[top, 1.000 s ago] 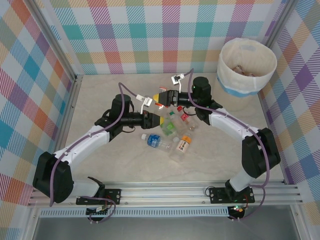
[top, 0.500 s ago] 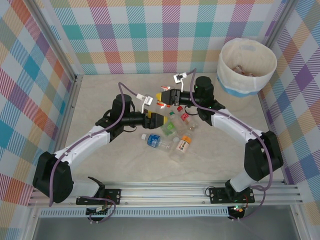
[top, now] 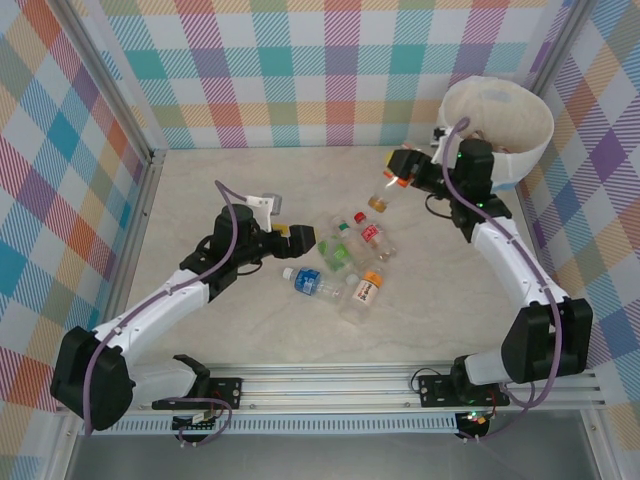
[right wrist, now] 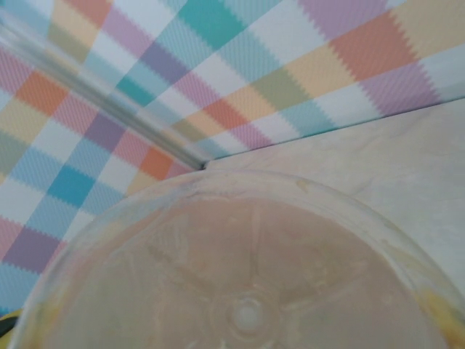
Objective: Put the plastic bottles in the bin
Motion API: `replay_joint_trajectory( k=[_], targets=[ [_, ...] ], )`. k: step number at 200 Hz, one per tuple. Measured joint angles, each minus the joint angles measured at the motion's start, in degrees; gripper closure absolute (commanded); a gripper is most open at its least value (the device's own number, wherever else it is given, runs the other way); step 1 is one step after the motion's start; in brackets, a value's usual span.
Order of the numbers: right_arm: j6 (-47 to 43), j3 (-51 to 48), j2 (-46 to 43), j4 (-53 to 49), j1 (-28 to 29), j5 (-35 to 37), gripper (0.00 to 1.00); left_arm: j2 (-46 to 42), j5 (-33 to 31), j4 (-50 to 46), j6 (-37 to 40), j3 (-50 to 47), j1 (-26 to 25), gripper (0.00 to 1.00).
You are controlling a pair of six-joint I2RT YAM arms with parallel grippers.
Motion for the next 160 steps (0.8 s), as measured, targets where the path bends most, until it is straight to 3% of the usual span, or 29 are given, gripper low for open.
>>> replay_joint_trajectory(
  k=[41, 107, 160],
  targets=[
    [-2.78, 6.86, -0.48, -3.21, -6.69, 7.08, 0.47, -1.03, -5.77, -1.57, -1.81, -1.60, 0.00, 0.00],
    [-2.64, 9.49, -1.14, 4.00, -10.34, 25.55, 0.44, -1.33, -4.68, -2.43, -7.89, -4.87, 0.00, 0.00],
    [0.22, 11.41, 3.30, 9.86, -13.81, 37.29, 0.40, -1.31, -4.74, -0.59, -11.50, -6.29, 0.00, 0.00]
  ],
)
